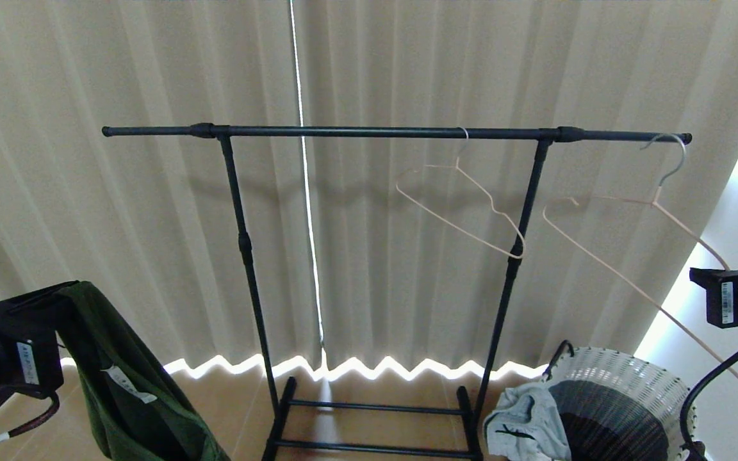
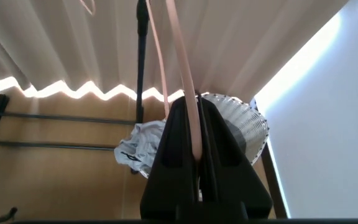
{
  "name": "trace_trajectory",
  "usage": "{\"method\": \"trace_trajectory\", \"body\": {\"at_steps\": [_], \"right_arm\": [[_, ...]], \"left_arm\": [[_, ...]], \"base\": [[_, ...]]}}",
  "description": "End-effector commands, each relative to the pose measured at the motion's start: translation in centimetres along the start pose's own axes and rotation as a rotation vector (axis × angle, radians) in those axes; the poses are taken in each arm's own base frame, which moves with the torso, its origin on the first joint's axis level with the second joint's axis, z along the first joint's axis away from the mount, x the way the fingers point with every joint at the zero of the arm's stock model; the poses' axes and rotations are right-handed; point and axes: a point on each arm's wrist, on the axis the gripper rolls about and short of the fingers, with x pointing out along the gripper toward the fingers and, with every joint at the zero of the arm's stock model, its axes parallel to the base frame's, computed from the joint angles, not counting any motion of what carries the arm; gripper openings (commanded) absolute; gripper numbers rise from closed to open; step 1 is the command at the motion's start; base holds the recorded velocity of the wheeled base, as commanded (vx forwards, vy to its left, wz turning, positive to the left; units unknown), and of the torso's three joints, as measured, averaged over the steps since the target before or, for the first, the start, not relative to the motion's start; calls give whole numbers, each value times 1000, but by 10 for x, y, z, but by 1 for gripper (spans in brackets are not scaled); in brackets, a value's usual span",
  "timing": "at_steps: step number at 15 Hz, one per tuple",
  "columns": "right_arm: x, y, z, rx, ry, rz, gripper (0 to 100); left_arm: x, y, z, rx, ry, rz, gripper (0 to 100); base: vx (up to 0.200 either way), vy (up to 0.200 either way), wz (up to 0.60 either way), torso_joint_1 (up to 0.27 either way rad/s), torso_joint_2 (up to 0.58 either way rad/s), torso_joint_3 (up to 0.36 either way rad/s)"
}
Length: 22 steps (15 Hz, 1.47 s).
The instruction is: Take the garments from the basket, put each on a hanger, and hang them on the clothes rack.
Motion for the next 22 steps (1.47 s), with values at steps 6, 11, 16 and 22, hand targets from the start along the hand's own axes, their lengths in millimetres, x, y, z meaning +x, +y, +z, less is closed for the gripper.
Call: {"method": "trace_trajectory", "body": {"at_steps": [6,11,16,22], "right_arm": [[-8,44,6,-60,-71,210,0],[-7,89,9,-89,-122,383,0],[-8,134,6,-65,-139,554,0],[-37,166,1,-13,-96,830,0]], "left_arm": [[13,-3,2,11,36,-5,0],[32,-7,18,9,40,-13,0],[81,-15,49,-33,42,47,0],[132,-35,62,-98,9,186,0]], "base": [[0,0,0,0,0,0],[0,0,0,0,0,0],[0,0,0,0,0,0],[0,0,0,0,0,0]]}}
